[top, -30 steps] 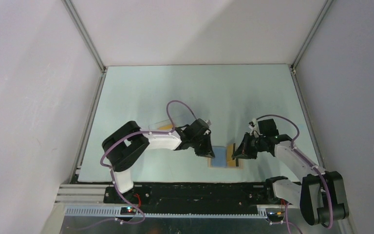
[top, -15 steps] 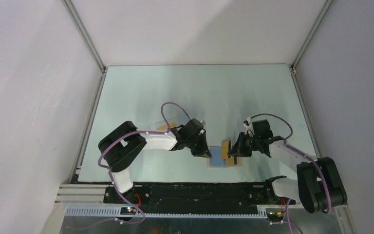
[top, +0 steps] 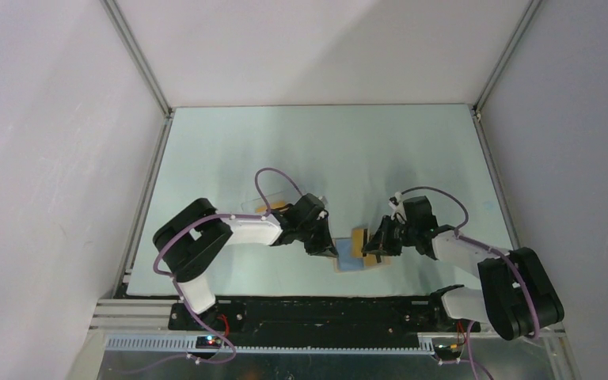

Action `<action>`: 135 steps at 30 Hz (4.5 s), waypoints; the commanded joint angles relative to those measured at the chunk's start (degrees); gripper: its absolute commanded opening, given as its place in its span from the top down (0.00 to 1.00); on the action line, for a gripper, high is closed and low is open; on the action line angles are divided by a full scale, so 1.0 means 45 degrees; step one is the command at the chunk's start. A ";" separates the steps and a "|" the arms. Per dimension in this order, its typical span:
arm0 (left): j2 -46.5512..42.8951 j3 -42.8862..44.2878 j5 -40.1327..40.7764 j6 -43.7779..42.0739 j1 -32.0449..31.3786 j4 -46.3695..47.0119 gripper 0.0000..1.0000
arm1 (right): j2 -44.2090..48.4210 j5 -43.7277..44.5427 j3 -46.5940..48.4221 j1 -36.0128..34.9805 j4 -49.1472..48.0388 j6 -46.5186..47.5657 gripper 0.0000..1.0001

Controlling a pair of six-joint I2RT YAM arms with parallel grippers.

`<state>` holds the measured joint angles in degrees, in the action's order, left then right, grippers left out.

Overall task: Put the credit cards into the card holder
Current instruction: Insert the credit card into the card holder, then move the card holder to the center of the board.

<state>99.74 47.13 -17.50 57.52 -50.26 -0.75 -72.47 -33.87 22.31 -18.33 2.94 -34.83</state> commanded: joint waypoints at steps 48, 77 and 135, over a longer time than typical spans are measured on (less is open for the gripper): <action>-0.0003 0.0649 0.1345 -0.1062 0.0199 -0.2545 0.98 | -0.2359 -0.0586 0.1886 -0.1864 0.2683 -0.0112 0.67; -0.1780 0.1024 0.1988 -0.1538 0.0262 -0.2811 0.95 | -0.4336 0.0226 0.6110 -0.2754 0.5361 0.1402 0.71; -0.2845 0.1669 0.3550 -0.2995 0.0495 -0.6845 0.60 | -0.3865 -0.1410 0.5627 0.0420 0.6142 0.2431 0.34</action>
<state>87.24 52.34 -5.02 46.76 -47.86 -26.87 -92.18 -38.00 47.66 -15.75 30.94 -23.27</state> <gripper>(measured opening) 0.421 0.665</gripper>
